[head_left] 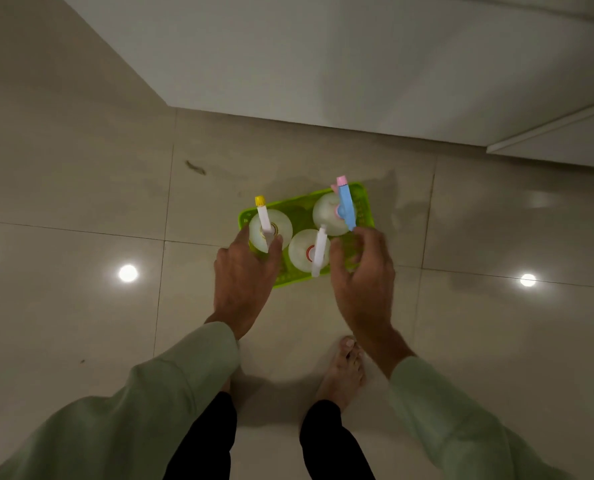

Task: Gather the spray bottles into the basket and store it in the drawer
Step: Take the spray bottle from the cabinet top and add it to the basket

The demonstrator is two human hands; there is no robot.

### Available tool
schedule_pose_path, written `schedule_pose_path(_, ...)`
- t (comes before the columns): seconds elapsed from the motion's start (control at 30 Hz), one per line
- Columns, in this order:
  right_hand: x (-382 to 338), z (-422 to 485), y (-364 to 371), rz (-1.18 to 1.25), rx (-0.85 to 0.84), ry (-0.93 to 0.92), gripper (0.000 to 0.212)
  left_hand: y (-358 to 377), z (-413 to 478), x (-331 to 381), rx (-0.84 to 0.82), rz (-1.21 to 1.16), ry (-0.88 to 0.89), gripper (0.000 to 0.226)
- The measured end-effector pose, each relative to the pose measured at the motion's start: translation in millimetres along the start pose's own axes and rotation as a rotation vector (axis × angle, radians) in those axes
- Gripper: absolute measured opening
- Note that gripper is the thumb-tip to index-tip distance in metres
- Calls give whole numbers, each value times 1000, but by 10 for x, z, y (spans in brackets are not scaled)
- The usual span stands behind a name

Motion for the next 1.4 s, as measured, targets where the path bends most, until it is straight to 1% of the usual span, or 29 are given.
schedule_pose_path(0.07,13,-158,100,-43,-109,56,37,-30,-36,-2,-5,-3,5,43)
schedule_pose_path(0.13,18,-203,212,-57,-184,67,34,-53,-55,-5,3,-18,-3,44)
schedule_pose_path(0.23,-16,-164,319,-56,-183,-7,24,-70,-53,-16,13,-35,-5,46)
schedule_pose_path(0.33,-34,-121,360,-48,-186,-66,28,-66,-46,-15,17,-56,5,46)
schedule_pose_path(0.5,8,-96,332,-40,-188,-108,28,-50,-90,-33,9,-54,-2,47)
schedule_pose_path(0.7,46,-129,330,-57,-179,-99,26,-41,-122,-89,2,-65,-29,51)
schedule_pose_path(0.8,71,-140,338,-55,-206,-80,28,-51,-129,-103,18,-60,-39,52)
schedule_pose_path(0.9,99,-114,322,-41,-262,-18,43,-61,-124,-85,27,-62,-42,53)
schedule_pose_path(0.93,99,-98,290,-45,-252,-5,49,-65,-117,-80,30,-70,-48,53)
schedule_pose_path(1.0,81,-44,174,-62,-147,-35,53,-78,-97,-61,46,-94,-66,54)
schedule_pose_path(1.1,43,116,-2,-42,81,-96,43,-90,-36,2,89,-116,-79,52)
schedule_pose_path(1.13,51,203,-13,-44,115,-81,40,-82,-10,30,94,-121,-81,51)
schedule_pose_path(1.17,66,304,9,-57,111,-57,39,-66,18,56,93,-126,-90,49)
schedule_pose_path(1.2,81,407,65,-78,63,-40,40,-45,50,76,87,-128,-107,48)
schedule_pose_path(1.3,91,643,290,-138,-196,-37,42,41,147,115,40,-138,-170,43)
schedule_pose_path(1.33,89,691,343,-154,-246,-30,39,66,175,127,25,-134,-173,41)
schedule_pose_path(1.4,86,755,394,-181,-263,-26,30,98,216,151,15,-101,-163,39)
Point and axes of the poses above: each hand's wrist, its own z-axis towards the middle knuckle, its own y-axis out of the palm, x = y × z, the point moved 4 cm from there along z, towards the middle knuckle, and after that the axes turned 12 degrees about x, right-handed, at the moved point
